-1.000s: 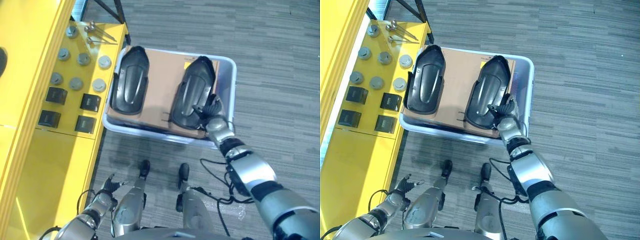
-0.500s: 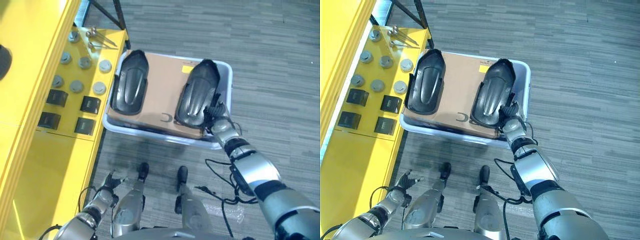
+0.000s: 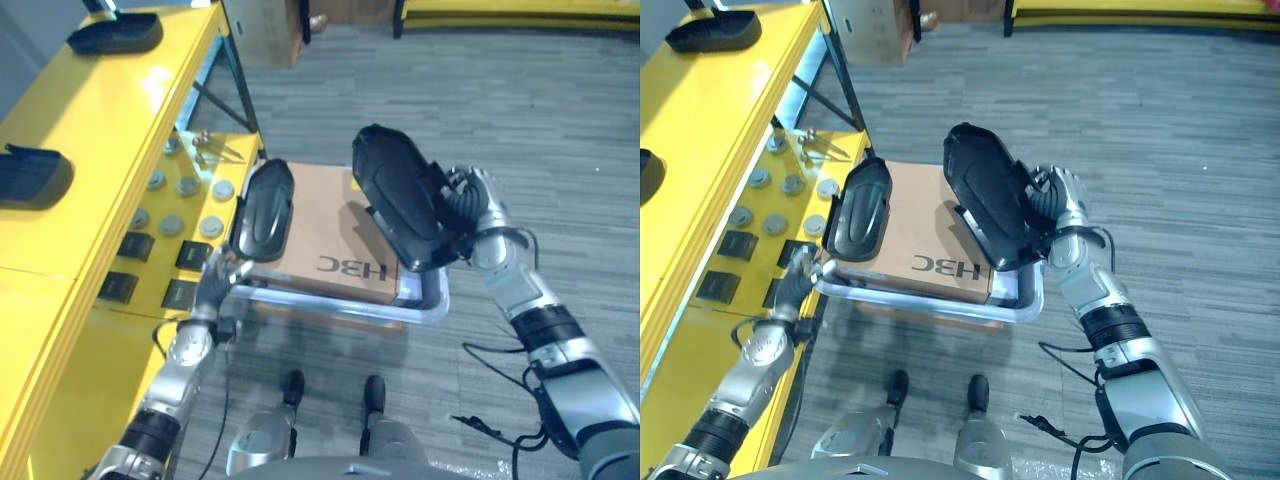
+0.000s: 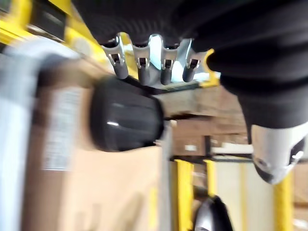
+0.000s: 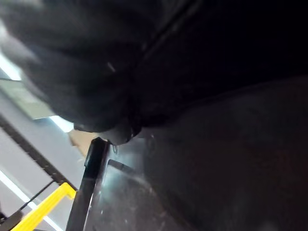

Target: Move parts from the plastic box to the shelf.

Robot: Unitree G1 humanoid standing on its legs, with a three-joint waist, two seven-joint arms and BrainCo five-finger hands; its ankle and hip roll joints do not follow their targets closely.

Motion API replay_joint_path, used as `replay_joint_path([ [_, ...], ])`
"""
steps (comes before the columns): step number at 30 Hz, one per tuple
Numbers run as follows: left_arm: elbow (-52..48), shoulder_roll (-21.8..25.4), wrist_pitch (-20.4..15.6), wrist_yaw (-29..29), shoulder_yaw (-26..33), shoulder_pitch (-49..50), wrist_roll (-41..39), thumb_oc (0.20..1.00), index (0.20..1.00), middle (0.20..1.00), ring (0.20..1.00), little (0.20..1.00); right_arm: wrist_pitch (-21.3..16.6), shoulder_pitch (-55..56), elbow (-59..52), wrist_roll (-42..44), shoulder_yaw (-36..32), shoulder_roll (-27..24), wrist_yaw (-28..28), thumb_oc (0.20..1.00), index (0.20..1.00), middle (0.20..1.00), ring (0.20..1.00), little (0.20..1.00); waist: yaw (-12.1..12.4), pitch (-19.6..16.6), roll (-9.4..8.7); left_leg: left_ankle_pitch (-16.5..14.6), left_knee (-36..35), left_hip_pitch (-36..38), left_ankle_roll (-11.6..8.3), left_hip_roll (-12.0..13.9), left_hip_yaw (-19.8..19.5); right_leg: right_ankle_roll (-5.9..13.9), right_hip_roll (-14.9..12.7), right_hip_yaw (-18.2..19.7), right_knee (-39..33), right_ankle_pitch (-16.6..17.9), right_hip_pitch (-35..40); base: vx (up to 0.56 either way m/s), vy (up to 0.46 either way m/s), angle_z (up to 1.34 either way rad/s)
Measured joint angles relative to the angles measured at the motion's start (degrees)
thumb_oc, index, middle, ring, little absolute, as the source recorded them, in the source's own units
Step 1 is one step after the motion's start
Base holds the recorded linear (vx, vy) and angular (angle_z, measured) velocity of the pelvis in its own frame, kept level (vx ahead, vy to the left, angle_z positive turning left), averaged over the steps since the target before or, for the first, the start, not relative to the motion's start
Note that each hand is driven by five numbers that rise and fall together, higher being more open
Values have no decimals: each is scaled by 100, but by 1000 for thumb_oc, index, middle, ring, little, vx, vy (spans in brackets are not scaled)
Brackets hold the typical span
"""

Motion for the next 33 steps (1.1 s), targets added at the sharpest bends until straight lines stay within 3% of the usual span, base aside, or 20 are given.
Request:
replay_joint_path([
  [4, 31, -116, -27, -4, -14, -288, -347, 1000, 1000, 1000, 1000, 1000, -100, 23, -444, -303, 32, 13, 131, 200, 200, 200, 200, 200, -121, -252, 35, -82, -1, 207, 16, 13, 100, 14, 25, 134, 0, -48, 148, 52, -45, -18],
  [8, 744, -567, 103, -169, -649, -704, -1092, 1000, 1000, 1000, 1000, 1000, -171, 43, -543, -454, 337, 146, 233, 200, 200, 200, 200, 200, -236, -641, 3, -182, 0, 371, 20, 54, 213, -15, 65, 238, -2, -134, 251, 60, -42, -12],
  [9, 1175, -803, 124, -287, -975, -904, -1612, 1000, 1000, 1000, 1000, 1000, -178, -35, -537, -528, 639, 284, 251, 200, 200, 200, 200, 200, -336, -745, -9, -201, 0, 461, 28, 73, 253, 1, 81, 286, -2, -152, 312, 44, -35, -19],
  [13, 1780, -1404, 321, -474, -1138, -1054, -2633, 1000, 1000, 1000, 1000, 1000, -280, -44, -541, -572, 987, 604, 426, 200, 200, 200, 200, 200, -566, -798, -42, -245, -1, 532, 22, 113, 347, -10, 115, 339, -2, -157, 341, 38, -28, -15],
  [15, 2029, -1573, 363, -595, -1066, -1059, -2935, 1000, 1000, 1000, 1000, 1000, -291, -44, -542, -574, 1147, 635, 446, 200, 200, 200, 200, 200, -562, -800, -39, -260, 0, 565, 18, 128, 401, -13, 136, 425, -2, -155, 343, 30, -23, -16],
  [20, 2236, -1608, 437, -590, -951, -1055, -3392, 1000, 1000, 1000, 1000, 1000, -282, -44, -559, -560, 1227, 980, 481, 200, 200, 200, 200, 200, -611, -800, -41, -268, -1, 592, 11, 170, 448, -52, 178, 464, -2, -141, 345, 14, -14, -5],
  [33, 2178, -1518, 410, -658, -873, -1103, -3710, 1000, 1000, 1000, 1000, 1000, -394, -44, -693, -504, 1790, 1210, 983, 200, 200, 200, 200, 200, -536, -814, -62, -266, -1, 598, 10, 162, 438, -69, 170, 452, -1, -123, 360, 0, 0, 0],
])
